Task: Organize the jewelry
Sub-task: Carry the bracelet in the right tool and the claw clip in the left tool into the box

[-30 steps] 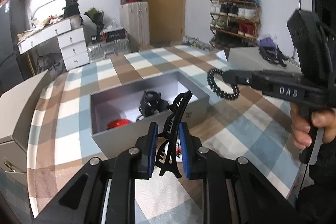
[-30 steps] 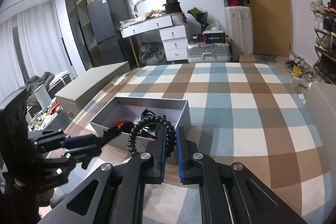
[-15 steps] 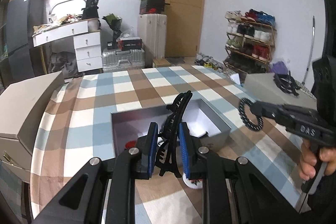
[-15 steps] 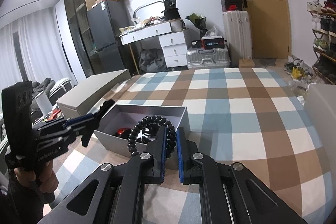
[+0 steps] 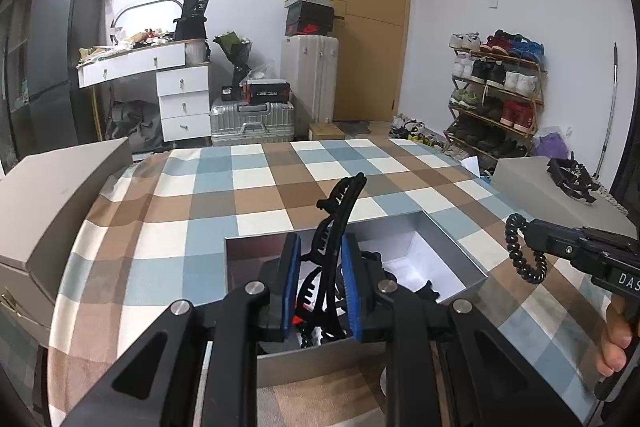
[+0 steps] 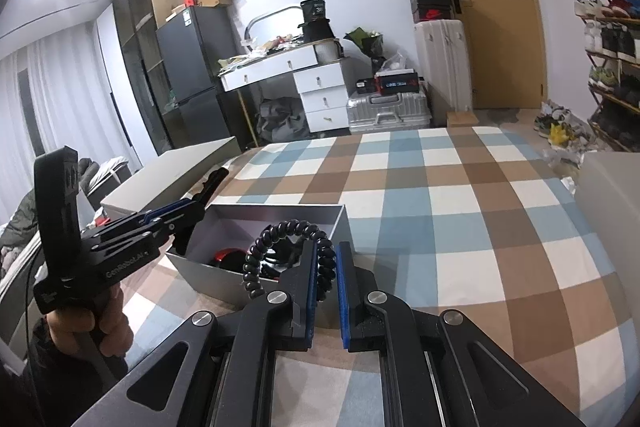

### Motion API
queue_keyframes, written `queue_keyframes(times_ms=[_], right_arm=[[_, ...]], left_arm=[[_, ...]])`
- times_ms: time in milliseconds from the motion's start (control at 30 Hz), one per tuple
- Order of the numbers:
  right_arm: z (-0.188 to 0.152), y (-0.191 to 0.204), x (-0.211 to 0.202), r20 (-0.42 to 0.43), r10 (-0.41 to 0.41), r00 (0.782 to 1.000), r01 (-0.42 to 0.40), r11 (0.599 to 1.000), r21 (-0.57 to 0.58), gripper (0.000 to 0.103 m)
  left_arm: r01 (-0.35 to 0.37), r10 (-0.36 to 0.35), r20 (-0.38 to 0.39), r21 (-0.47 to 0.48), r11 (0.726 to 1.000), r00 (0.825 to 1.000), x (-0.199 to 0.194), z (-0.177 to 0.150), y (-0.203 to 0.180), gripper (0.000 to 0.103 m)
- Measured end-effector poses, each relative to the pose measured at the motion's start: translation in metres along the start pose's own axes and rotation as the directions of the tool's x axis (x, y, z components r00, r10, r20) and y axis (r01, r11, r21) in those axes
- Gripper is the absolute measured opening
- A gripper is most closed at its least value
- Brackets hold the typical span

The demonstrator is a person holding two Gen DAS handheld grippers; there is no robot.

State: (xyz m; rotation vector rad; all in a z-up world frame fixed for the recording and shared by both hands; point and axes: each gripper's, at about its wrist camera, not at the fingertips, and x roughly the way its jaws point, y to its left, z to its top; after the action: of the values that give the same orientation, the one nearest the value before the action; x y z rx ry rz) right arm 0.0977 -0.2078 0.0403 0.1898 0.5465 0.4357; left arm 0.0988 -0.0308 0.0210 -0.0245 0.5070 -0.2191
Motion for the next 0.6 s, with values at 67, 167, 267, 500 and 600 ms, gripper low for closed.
queue_keyframes(times_ms=[67,167,267,500,600], right_arm=[[0.000,0.000,0.001,0.005,0.000,1.000,0.000,1.000,0.005,0.009],[0.001,0.002,0.002,0.011,-0.004,1.000,0.004,1.000,0.008,0.009],[0.003,0.005,0.006,0.013,-0.005,1.000,0.005,1.000,0.015,0.009],[0.014,0.011,0.023,-0.001,0.001,1.000,-0.001,1.000,0.021,0.009],[0.018,0.015,0.032,-0.011,0.009,1.000,-0.008,1.000,0.027,0.009]], left_arm=[[-0.001,0.001,0.010,0.001,1.000,1.000,0.001,0.000,0.000,0.015],[0.000,0.000,0.016,-0.011,1.000,1.000,0.002,-0.001,0.002,0.015],[-0.001,0.001,0.017,-0.016,1.000,1.000,0.001,-0.002,0.003,0.015],[-0.031,0.032,0.013,-0.042,0.999,0.999,0.004,-0.003,0.008,0.015],[-0.051,0.051,0.002,-0.043,0.998,0.999,0.008,-0.005,0.008,0.015]])
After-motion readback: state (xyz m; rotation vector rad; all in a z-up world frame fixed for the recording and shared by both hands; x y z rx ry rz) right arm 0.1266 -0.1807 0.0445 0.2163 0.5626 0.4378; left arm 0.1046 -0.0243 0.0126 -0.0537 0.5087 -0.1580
